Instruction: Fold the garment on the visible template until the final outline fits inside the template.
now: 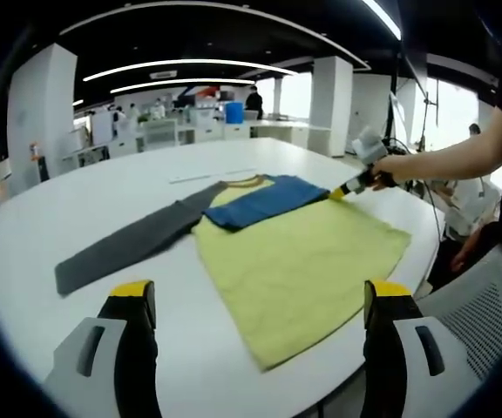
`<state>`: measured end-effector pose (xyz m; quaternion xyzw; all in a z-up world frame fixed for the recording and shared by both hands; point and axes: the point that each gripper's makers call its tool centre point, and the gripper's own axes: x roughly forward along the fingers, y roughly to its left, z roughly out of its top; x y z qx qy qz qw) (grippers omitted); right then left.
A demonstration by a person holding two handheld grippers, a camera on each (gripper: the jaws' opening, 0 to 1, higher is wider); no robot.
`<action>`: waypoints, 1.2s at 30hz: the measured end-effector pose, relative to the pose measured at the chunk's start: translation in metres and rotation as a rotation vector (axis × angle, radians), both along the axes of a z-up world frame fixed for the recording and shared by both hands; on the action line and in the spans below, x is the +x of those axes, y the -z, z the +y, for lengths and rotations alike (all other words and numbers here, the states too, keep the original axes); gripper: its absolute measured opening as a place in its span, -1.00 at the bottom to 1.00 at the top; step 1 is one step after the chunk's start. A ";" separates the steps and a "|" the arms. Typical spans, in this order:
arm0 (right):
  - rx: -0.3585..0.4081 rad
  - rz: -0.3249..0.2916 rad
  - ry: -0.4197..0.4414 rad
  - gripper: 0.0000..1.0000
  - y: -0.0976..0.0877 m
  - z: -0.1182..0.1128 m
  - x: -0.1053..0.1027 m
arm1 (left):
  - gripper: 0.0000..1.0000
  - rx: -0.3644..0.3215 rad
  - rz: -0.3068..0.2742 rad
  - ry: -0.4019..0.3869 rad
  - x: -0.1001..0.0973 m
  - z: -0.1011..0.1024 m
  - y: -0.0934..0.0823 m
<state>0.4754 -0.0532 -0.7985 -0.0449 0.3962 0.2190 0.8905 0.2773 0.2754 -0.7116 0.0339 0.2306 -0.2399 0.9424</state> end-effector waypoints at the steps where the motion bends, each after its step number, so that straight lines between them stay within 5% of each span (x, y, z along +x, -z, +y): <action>1: 0.001 0.003 0.000 -0.98 0.000 -0.001 -0.001 | 0.93 0.000 0.001 0.000 0.000 0.000 0.000; 25: 0.011 0.028 0.001 -1.00 0.000 -0.026 -0.006 | 0.92 0.001 0.004 -0.008 0.004 0.001 -0.003; 29: 0.025 0.033 0.013 -0.77 -0.001 -0.029 -0.008 | 0.93 0.005 0.003 -0.009 0.007 0.003 -0.005; 36: 0.091 0.001 -0.062 0.07 -0.016 -0.016 -0.017 | 0.96 0.006 -0.003 -0.013 0.013 0.009 -0.008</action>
